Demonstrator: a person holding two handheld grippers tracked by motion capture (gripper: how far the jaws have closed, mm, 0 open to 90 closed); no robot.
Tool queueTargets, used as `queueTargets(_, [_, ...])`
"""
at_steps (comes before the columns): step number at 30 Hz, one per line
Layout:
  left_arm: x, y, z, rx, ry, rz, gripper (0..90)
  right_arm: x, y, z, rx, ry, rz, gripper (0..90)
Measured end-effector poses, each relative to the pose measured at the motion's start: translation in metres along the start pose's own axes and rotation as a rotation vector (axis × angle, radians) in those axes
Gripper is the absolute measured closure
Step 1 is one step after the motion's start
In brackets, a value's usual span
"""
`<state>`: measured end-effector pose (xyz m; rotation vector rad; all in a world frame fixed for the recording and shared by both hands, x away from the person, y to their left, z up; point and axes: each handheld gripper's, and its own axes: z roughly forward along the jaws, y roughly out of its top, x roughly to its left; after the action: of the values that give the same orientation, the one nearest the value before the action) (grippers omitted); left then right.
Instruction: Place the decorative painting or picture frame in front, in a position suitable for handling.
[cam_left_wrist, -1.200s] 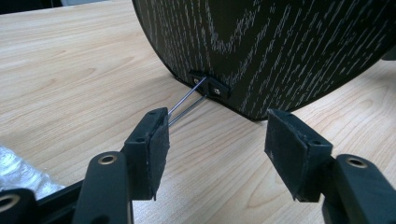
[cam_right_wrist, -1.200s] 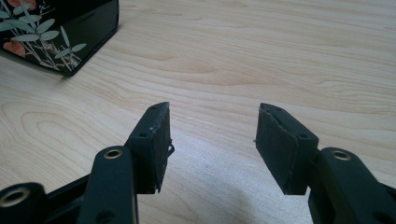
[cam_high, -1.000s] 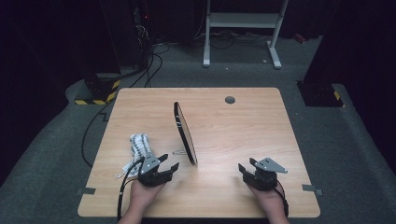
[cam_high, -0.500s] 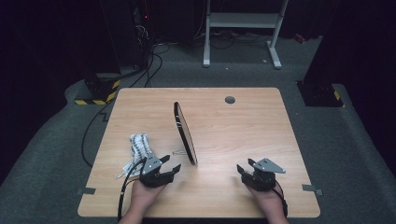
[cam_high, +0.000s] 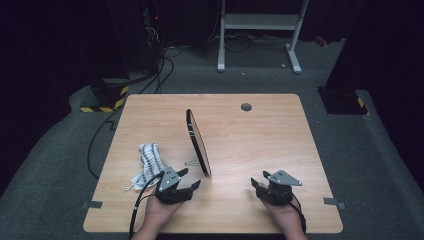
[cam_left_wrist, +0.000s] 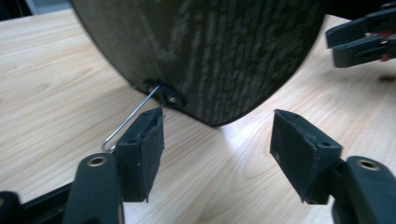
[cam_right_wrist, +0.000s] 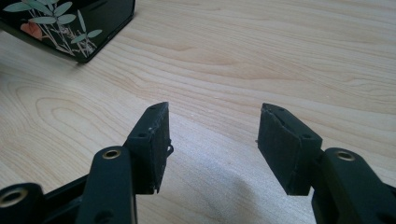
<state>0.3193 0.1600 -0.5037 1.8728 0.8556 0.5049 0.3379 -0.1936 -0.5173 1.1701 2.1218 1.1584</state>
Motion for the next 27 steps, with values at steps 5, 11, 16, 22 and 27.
queueTargets(5, [-0.011, 0.004, 0.003, -0.005, -0.023, 0.003, 31.7, 0.002, 0.0, 0.001, 0.004, 0.003, -0.004, 43.7])
queueTargets(11, [-0.022, 0.014, 0.014, -0.016, -0.022, -0.002, 25.2, 0.003, -0.001, 0.003, 0.011, 0.004, -0.008, 43.7])
queueTargets(16, [-0.024, 0.021, 0.023, -0.037, 0.0, -0.016, 22.9, 0.004, -0.001, 0.004, 0.012, 0.002, -0.009, 43.4])
queueTargets(22, [-0.021, 0.022, 0.034, -0.022, 0.019, -0.039, 23.6, 0.004, 0.0, 0.002, 0.006, 0.002, -0.004, 43.3])
queueTargets(27, [-0.019, 0.023, 0.037, -0.022, 0.008, -0.06, 28.3, 0.006, -0.001, 0.003, 0.011, -0.001, -0.002, 43.0])
